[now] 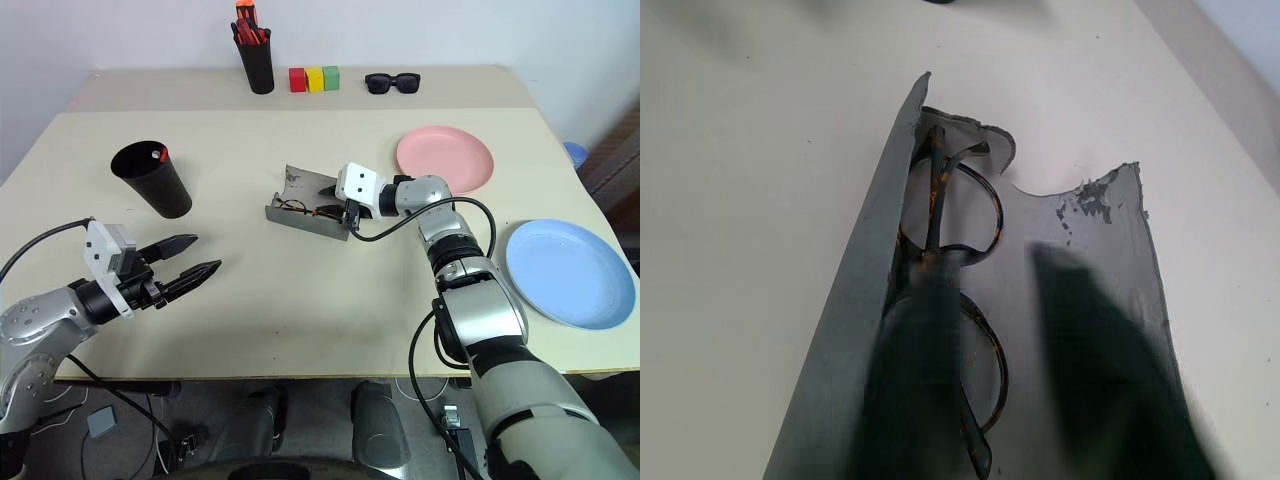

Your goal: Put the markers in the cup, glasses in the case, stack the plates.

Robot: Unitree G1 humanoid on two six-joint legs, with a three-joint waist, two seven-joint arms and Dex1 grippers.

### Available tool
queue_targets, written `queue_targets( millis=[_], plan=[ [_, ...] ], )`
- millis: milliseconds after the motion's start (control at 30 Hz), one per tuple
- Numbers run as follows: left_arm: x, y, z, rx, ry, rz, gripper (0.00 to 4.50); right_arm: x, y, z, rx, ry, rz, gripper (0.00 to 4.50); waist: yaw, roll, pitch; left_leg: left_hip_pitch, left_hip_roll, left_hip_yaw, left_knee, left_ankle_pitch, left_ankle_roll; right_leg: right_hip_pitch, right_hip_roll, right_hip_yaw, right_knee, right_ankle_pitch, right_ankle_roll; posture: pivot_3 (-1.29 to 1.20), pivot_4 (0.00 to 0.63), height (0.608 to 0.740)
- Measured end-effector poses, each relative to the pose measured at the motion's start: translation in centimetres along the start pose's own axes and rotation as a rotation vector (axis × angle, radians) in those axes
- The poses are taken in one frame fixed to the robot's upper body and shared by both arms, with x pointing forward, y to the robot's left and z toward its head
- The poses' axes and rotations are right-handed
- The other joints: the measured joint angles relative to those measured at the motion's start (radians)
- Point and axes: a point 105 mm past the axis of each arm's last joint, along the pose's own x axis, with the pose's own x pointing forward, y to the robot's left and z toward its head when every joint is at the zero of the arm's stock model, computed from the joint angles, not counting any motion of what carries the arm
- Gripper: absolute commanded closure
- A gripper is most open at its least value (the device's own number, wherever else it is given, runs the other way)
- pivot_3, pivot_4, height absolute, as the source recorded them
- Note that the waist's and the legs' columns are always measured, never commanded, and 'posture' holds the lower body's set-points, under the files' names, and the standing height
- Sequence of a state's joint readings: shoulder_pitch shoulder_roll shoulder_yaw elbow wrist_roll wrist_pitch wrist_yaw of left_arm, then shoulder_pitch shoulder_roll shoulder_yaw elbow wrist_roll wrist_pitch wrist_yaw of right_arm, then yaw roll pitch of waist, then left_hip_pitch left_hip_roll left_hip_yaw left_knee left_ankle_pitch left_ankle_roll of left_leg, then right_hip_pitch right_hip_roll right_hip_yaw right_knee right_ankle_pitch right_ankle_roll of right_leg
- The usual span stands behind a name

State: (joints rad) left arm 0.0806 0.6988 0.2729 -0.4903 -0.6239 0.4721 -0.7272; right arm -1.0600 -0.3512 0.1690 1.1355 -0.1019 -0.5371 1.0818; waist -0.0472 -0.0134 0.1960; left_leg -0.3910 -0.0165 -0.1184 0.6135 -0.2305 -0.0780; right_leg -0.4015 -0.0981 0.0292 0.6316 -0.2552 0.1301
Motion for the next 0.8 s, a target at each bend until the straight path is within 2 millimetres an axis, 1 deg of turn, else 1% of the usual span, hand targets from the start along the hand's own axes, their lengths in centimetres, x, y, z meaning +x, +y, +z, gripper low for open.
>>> queue_targets(
  millis=[333,533,800],
  plan=[
    [-0.3,0.2,0.2,0.006,-0.005,0.015,1.14,0.0,0.3,0.1,-0.008,0.007,0.048,4.07,0.0,0.0,0.0,0.0,0.0,0.0,0.0,0.0,0.0,0.0,0.0,0.0,0.0,0.0,0.0,0.0,0.15,0.74],
    [-0.4,0.0,-0.1,-0.001,0.002,0.015,1.14,0.1,1.2,-0.3,-0.012,0.042,0.13,4.07,0.0,0.0,0.0,0.0,0.0,0.0,0.0,0.0,0.0,0.0,0.0,0.0,0.0,0.0,0.0,0.0,0.15,0.74],
    [-0.4,-0.1,0.0,-0.002,-0.004,0.02,1.14,0.2,1.1,-0.3,-0.022,0.068,0.156,4.07,0.0,0.0,0.0,0.0,0.0,0.0,0.0,0.0,0.0,0.0,0.0,0.0,0.0,0.0,0.0,0.0,0.15,0.74]
  ],
)
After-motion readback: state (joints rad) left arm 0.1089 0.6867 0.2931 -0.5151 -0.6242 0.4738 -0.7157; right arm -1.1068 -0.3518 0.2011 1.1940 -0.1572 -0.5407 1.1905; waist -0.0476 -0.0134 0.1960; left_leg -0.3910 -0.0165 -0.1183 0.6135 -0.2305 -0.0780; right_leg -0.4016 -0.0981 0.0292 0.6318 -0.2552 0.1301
